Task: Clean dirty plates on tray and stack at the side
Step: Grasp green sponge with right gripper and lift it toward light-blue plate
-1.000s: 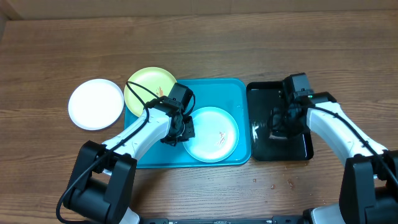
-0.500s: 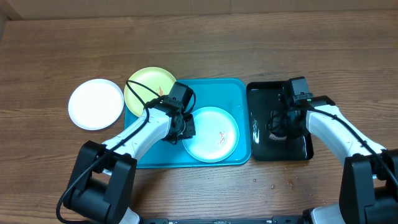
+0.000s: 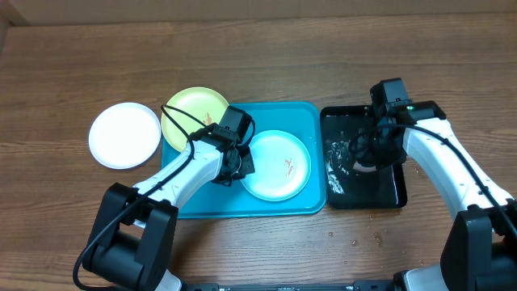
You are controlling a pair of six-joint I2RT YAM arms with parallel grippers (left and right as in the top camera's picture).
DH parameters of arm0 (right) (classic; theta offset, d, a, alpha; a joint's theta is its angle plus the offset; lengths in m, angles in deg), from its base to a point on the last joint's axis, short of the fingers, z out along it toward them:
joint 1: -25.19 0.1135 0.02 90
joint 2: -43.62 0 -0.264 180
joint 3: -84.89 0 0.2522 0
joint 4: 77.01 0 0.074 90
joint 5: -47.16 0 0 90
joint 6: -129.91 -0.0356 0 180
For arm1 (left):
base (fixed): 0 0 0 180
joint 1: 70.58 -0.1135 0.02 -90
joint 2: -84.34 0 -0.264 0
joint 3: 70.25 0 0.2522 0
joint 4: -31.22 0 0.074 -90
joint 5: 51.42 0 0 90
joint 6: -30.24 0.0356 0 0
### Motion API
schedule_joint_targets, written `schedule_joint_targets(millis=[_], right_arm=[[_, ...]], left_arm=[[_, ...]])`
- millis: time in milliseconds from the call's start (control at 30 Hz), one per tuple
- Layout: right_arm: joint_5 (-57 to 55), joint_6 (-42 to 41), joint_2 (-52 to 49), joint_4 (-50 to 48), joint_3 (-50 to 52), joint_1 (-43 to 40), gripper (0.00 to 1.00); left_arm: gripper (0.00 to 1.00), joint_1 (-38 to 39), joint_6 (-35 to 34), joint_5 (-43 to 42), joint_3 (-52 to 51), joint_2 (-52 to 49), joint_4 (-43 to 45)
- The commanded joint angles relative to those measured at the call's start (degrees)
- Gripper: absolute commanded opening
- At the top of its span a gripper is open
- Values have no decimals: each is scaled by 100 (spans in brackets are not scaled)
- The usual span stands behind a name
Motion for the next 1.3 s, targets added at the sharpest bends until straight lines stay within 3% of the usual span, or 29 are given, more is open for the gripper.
schedule_joint_targets(millis=[0, 67, 200, 500, 933, 1267], right_arm=[[13, 221, 50, 72, -136, 22, 4], [-24, 225, 50, 83, -136, 22, 4], [-22, 234, 50, 103, -133, 22, 4], [-63, 341, 50, 326, -372, 22, 4], [33, 341, 50, 1648, -1965, 105, 4], [579, -326, 48, 1307, -2170, 1397, 4]], left_arm=[[26, 2, -400, 155, -31, -37, 57], [30, -7, -306, 236, -31, -37, 136], [4, -9, -166, 358, -31, -37, 188], [4, 28, -164, 66, -31, -37, 92], [4, 50, -164, 66, -31, -37, 96], [4, 50, -164, 63, -31, -37, 98]])
